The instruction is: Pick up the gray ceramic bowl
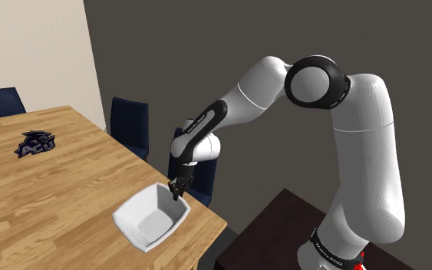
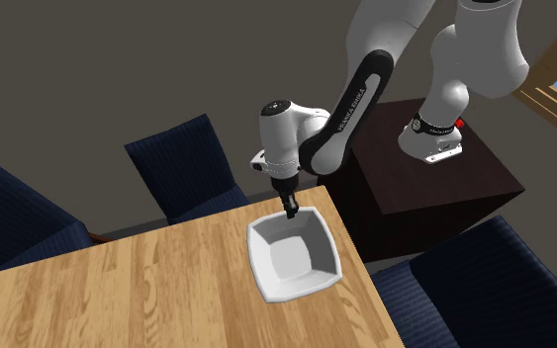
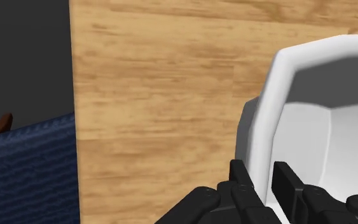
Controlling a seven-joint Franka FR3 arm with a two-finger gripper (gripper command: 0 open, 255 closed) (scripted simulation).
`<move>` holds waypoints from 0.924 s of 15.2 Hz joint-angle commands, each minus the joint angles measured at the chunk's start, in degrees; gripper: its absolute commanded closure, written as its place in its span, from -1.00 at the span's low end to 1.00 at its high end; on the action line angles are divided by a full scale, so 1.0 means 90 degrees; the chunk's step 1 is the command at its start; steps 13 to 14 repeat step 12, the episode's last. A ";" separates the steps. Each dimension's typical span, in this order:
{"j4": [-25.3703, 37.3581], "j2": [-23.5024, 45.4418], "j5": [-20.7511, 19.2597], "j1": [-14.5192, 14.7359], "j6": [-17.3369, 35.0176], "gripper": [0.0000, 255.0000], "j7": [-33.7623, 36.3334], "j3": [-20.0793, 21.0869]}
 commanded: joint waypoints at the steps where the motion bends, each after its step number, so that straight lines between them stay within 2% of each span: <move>1: -0.0023 -0.0150 -0.0042 0.0008 -0.0121 1.00 0.0056 -0.0030; 10: -0.0110 -0.0820 -0.0235 0.0055 -0.0684 1.00 0.0336 -0.0130; 14: -0.0111 -0.0831 -0.0238 0.0055 -0.0694 1.00 0.0341 -0.0131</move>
